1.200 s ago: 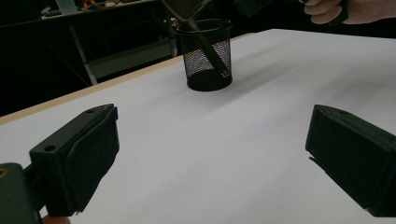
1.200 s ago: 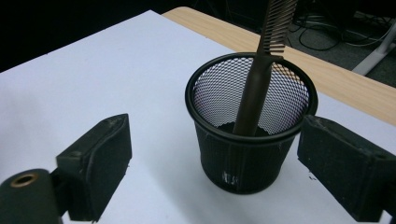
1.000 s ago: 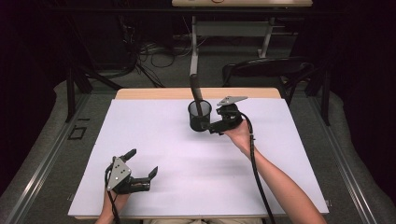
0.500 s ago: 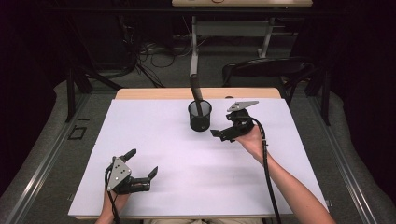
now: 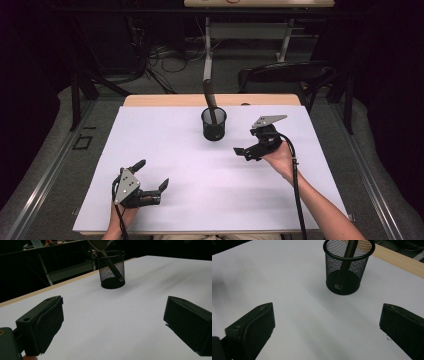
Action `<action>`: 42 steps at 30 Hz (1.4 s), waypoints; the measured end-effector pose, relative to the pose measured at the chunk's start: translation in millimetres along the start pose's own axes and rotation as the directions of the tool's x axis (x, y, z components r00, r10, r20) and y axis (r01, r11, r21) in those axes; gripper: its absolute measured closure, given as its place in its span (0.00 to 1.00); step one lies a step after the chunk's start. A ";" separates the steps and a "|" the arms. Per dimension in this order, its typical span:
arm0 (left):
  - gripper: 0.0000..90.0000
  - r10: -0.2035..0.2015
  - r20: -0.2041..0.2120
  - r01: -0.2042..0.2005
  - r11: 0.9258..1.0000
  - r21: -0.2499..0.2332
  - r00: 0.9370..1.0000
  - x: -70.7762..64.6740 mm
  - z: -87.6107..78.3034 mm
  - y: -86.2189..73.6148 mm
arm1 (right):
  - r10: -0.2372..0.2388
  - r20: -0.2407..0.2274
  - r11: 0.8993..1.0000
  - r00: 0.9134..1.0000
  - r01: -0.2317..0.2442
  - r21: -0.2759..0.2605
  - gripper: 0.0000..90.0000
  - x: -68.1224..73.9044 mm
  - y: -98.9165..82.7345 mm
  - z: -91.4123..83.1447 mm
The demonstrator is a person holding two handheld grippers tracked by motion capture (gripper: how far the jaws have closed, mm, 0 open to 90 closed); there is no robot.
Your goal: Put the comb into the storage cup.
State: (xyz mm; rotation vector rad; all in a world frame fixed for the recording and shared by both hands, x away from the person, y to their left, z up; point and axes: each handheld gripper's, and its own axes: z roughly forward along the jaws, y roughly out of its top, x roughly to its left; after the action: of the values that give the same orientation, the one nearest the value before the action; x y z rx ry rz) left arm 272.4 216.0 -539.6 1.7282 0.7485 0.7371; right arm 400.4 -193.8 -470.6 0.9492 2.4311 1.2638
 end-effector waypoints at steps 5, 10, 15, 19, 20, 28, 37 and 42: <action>0.03 0.000 0.000 0.000 1.000 -0.001 1.000 -0.5 -0.6 0.1 | -0.009 0.005 1.000 1.000 0.009 0.014 0.00 3.0 -7.5 -6.2; 0.03 0.000 -0.002 0.000 1.000 -0.001 1.000 -0.1 -1.0 0.1 | -0.009 0.012 1.000 1.000 0.008 0.026 0.00 5.3 -17.1 -12.1; 0.03 0.000 -0.002 0.000 1.000 0.000 1.000 -0.6 -0.9 0.1 | -0.013 0.017 0.999 1.000 0.012 0.037 0.00 9.0 -27.4 -18.2; 0.03 -0.001 -0.003 0.001 1.000 -0.001 1.000 -0.3 -1.0 0.0 | -0.008 0.018 0.999 1.000 0.007 0.047 0.00 12.1 -36.1 -22.0; 0.03 0.000 -0.003 0.000 1.000 -0.001 1.000 -0.4 -1.1 0.0 | -0.008 0.019 0.999 1.000 0.007 0.053 0.00 13.0 -38.5 -23.0; 0.03 -0.001 -0.004 0.001 1.000 -0.002 1.000 -0.7 -1.0 0.1 | -0.006 0.025 0.999 1.000 0.004 0.053 0.00 20.0 -53.9 -30.4; 0.03 -0.002 -0.004 0.002 1.000 -0.002 1.000 -0.8 -0.8 0.1 | -0.006 0.033 0.999 0.999 0.005 0.041 0.00 26.7 -67.5 -36.4; 0.03 -0.002 -0.005 0.002 1.000 -0.002 1.000 -0.7 -0.9 0.1 | -0.003 0.049 1.000 0.999 0.002 0.024 0.00 27.7 -73.5 -40.8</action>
State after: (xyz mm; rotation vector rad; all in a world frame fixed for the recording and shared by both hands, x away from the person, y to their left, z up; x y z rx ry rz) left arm 271.2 216.0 -539.4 1.7239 0.7521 0.7408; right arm 327.6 -232.6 -502.7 0.9719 2.4145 1.1985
